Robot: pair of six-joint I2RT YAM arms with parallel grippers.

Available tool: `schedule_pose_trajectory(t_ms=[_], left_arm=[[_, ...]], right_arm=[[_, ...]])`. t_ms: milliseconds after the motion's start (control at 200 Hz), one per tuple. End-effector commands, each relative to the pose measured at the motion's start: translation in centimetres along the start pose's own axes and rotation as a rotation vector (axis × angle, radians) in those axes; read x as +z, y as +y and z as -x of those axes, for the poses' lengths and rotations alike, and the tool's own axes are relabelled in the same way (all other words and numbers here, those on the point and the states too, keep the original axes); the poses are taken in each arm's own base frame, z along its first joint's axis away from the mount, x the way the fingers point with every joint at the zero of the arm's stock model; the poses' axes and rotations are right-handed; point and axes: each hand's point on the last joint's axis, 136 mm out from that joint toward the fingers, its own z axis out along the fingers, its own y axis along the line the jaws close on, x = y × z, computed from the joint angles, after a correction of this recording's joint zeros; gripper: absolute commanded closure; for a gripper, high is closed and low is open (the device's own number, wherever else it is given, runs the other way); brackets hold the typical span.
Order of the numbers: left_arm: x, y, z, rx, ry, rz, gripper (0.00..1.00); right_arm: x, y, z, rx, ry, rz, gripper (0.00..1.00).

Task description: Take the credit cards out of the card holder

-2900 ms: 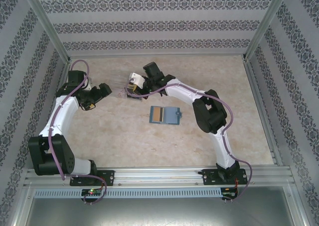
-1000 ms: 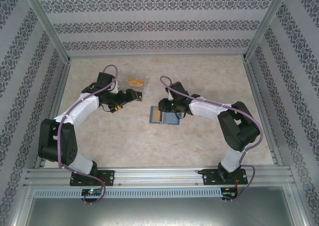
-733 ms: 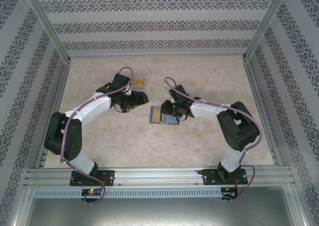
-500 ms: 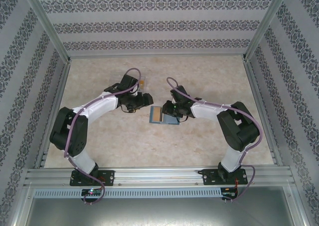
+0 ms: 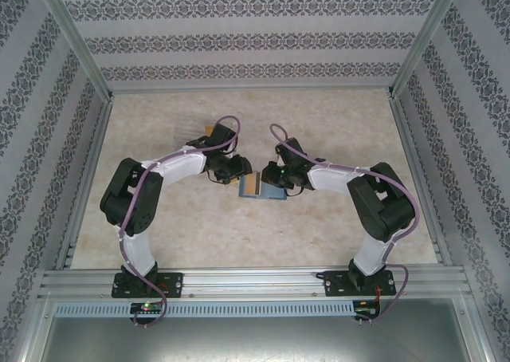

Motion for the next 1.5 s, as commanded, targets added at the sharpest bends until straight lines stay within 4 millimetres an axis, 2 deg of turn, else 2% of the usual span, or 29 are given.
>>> schedule_pose_trajectory(t_ms=[0,200,589,899,1034,1169,1244,1409,1494], left_arm=[[0.8,-1.0,0.3,-0.005,0.002,-0.02,0.56],[1.8,0.1,0.0,-0.019,0.018,0.014,0.6],[2.5,1.6,-0.6,-0.028,0.043,0.068,0.68],[3.3,2.4,-1.5,-0.035,0.082,0.083,0.71],[3.1,2.7,-1.4,-0.033,0.077,0.103,0.72],[2.9,3.0,-1.4,-0.027,0.069,0.12,0.72],[2.6,2.6,-1.2,-0.022,0.066,0.107,0.74],[0.4,-1.5,0.1,0.038,0.04,-0.032,0.74],[-0.3,-2.0,0.5,0.059,0.03,-0.021,0.74]], right_arm=[[0.2,0.6,0.0,-0.024,0.017,0.039,0.82],[0.6,0.2,-0.4,-0.022,0.041,0.044,0.81],[1.6,-0.3,-0.8,-0.025,0.093,0.045,0.8],[2.0,-0.4,-1.0,-0.015,0.11,0.051,0.81],[1.9,-0.7,-0.9,-0.014,0.104,0.033,0.81],[1.0,-1.0,-0.4,-0.027,0.064,-0.009,0.81],[0.4,-0.9,0.0,-0.039,0.042,-0.012,0.81],[0.8,0.9,-0.3,-0.03,0.101,0.089,0.82],[1.2,0.7,-0.5,-0.011,0.113,0.094,0.82]])
